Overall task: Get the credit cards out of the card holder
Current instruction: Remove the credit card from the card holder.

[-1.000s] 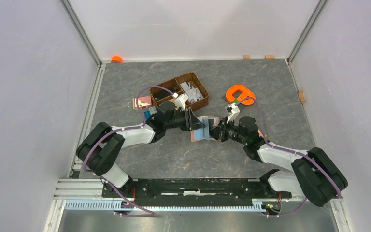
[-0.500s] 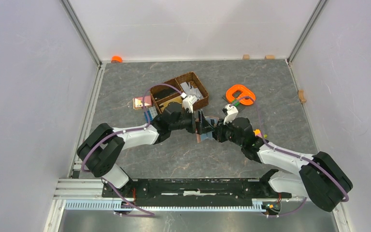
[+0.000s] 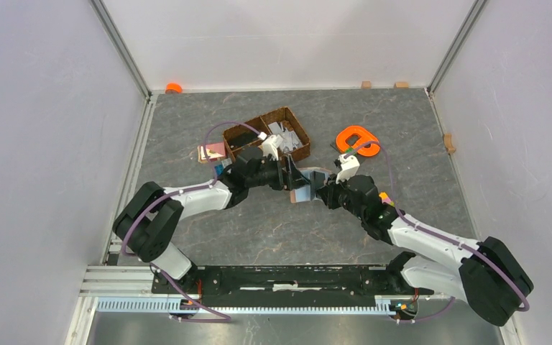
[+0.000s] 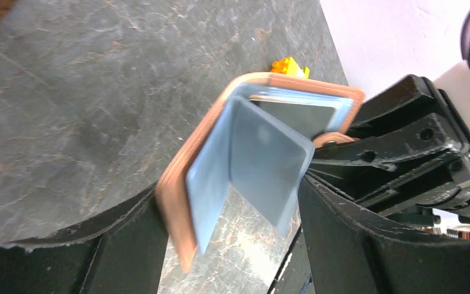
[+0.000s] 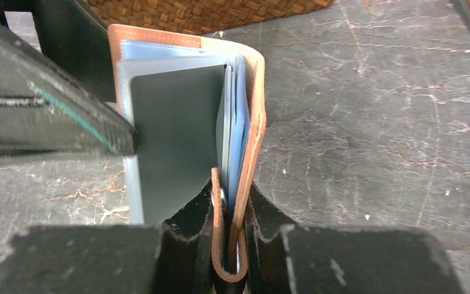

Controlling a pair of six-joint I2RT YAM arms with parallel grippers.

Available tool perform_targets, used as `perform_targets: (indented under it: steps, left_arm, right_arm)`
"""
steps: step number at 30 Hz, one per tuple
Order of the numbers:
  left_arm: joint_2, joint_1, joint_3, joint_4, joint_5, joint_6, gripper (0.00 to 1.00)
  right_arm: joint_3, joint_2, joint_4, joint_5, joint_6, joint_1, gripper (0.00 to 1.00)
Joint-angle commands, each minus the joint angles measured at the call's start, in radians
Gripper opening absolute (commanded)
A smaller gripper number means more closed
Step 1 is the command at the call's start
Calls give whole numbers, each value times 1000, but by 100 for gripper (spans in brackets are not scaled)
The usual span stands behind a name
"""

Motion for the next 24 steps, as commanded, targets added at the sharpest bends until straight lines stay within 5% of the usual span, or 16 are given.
perform_targets:
  steps: [1,6,10,13,18,24]
  left_arm:
    - [-23,50,-32,77,32,-48,77]
    - [0,64,-54,196,107,-92,74]
    - [22,75,-69,309,180,-136,84]
    - [17,88,-88,369,206,-146,82]
    - [2,95,-94,405,247,-153,63]
    - [-24,120,-112,397,266,-142,14]
  right_arm:
    - [64,-44,-26,79,-31,5,0]
    - [62,-65,-17,60,-38,4,0]
    - [81,-73,-32,8,-45,5,0]
    - [87,-95,-37,-27,-46,5,0]
    - [89,-131,-27,-73,-74,2,0]
    - [91,-141,-22,-118,-82,-10,0]
